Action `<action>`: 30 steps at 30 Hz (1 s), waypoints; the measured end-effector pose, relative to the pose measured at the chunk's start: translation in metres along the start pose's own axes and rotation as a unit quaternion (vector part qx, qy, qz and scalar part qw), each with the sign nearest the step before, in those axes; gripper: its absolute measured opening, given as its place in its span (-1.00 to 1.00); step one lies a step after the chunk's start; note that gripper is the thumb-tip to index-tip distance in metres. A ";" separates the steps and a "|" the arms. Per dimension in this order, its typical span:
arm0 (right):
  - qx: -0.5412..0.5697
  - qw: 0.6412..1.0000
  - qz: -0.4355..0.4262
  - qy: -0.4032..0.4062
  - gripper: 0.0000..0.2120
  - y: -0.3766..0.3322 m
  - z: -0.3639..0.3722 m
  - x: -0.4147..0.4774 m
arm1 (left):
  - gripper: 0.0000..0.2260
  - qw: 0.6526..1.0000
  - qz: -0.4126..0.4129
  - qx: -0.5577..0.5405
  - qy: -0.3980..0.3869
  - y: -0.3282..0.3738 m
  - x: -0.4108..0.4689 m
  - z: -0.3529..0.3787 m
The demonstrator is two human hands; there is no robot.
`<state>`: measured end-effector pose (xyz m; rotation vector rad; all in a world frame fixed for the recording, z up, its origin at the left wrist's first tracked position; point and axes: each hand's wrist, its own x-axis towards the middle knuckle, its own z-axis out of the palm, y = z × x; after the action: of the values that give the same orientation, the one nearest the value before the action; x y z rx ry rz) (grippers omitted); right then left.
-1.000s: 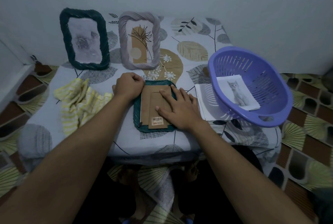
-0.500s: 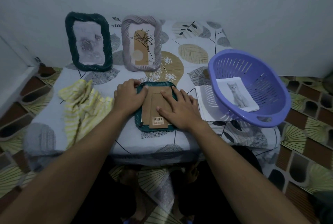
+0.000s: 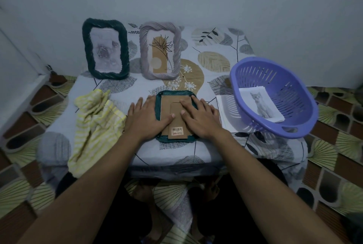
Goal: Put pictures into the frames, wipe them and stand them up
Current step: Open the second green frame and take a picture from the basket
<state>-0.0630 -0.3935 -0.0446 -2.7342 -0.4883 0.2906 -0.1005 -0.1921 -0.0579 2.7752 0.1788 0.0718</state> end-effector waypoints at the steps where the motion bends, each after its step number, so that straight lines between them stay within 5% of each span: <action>1: 0.010 1.000 0.006 -0.006 -0.54 -0.001 -0.001 0.002 | -0.08 1.000 -0.001 0.001 0.002 0.000 0.000 0.000; 5: 0.092 0.995 0.045 0.018 -0.64 -0.005 -0.008 0.012 | -0.12 1.000 0.003 -0.001 0.011 0.000 -0.001 0.001; 12: 0.204 0.950 0.160 0.172 -0.67 -0.012 -0.014 0.032 | -0.14 1.000 0.005 -0.008 0.024 -0.001 0.001 0.003; 30: 0.135 0.948 0.214 0.194 -0.77 -0.025 -0.013 0.042 | -0.14 0.999 0.009 0.003 0.047 -0.004 0.003 0.006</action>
<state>-0.0287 -0.3599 -0.0296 -2.5075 0.2404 -0.0775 -0.0971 -0.1904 -0.0651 2.7815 0.1777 0.2064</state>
